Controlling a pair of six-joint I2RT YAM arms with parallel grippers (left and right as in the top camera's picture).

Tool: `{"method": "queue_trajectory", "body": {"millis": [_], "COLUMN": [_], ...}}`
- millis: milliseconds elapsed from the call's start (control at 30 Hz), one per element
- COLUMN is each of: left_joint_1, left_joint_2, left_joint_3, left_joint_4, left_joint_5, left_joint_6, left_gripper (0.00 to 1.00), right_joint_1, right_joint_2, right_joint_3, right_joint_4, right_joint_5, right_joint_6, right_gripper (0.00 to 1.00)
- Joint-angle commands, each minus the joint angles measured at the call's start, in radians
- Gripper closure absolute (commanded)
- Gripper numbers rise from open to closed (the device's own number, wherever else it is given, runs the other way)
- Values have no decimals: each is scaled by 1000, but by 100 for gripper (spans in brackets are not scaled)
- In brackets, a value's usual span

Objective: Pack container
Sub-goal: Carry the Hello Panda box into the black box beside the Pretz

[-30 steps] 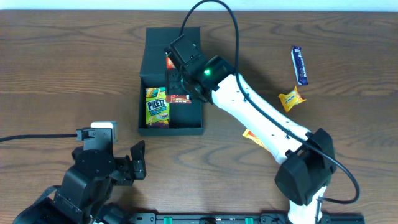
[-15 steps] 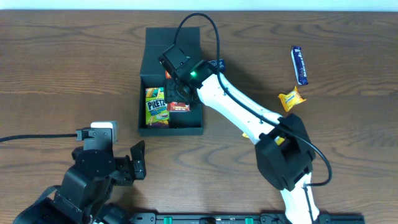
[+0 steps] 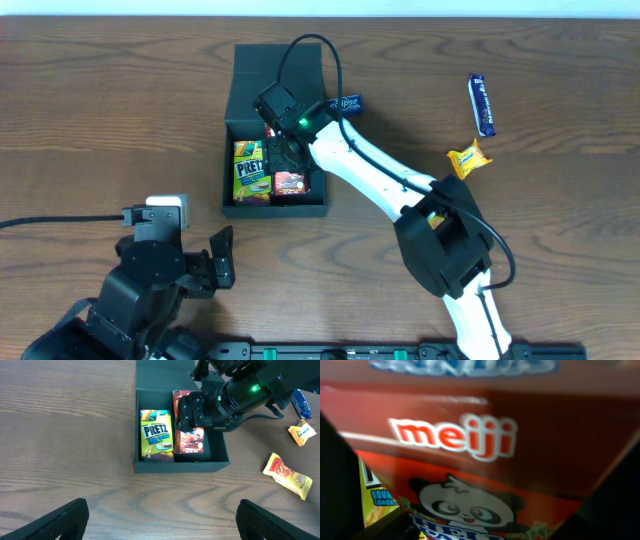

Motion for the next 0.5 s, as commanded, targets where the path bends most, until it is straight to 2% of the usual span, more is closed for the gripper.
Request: {"method": "queue_trajectory", "body": {"millis": [0,300,467], "left_joint_1": [1,1,1], "left_joint_2": [-2,-2,-2], "left_joint_3": [6,6,6], "left_joint_4": [-4,-4,-4], "left_joint_5": [0,0,0], "left_joint_6": [-11,-11,-11], "left_gripper": [5,5,5], "right_joint_1": [10,9,8], "right_joint_2": [-4,-10,-39], "right_joint_3": [6,23,86], "right_joint_4": [4,-37,-105], "right_joint_5": [8,-1,59], "right_joint_6": [-14,-14,-14], "right_gripper": [22,12,17]}}
